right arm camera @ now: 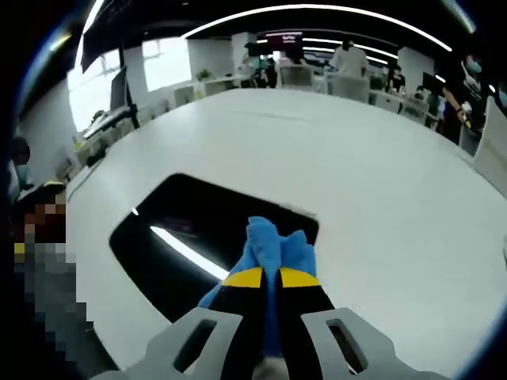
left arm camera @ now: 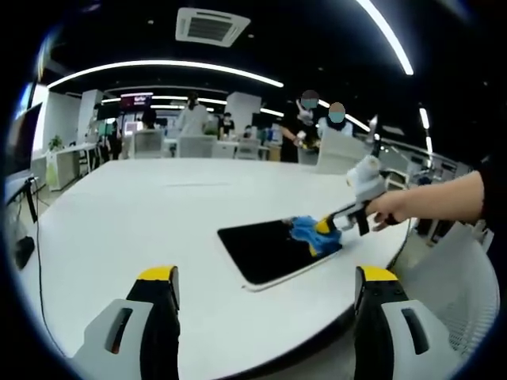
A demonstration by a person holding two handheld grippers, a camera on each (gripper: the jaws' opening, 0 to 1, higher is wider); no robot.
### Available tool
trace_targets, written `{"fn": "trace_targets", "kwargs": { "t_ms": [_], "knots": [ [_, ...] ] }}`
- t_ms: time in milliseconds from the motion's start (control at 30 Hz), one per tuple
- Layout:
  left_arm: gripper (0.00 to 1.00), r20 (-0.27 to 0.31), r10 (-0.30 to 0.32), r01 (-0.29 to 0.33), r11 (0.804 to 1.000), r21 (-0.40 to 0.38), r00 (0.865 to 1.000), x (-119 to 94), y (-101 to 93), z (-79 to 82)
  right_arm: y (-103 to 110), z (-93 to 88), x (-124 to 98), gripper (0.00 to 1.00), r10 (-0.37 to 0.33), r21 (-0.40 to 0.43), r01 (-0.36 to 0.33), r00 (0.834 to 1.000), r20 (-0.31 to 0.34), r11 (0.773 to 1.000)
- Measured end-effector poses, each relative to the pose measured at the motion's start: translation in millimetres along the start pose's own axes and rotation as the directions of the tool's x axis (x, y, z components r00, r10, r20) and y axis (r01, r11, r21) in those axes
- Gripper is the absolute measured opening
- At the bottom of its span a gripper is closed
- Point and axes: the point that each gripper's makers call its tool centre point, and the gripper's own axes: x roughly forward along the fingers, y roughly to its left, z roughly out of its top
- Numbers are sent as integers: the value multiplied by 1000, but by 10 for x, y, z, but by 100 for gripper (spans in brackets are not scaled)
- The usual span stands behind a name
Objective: Wipe the mirror surface with the cleaning cloth until all visible marks leave the cleaned area.
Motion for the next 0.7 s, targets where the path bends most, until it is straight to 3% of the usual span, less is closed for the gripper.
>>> {"fn": "trace_targets", "kwargs": {
  "t_ms": [700],
  "knots": [
    [91,1,-1,1,1000,-3,1000,0,3,5,-214,227,245,1,-31,-29,30,999,-21,999]
  ]
}}
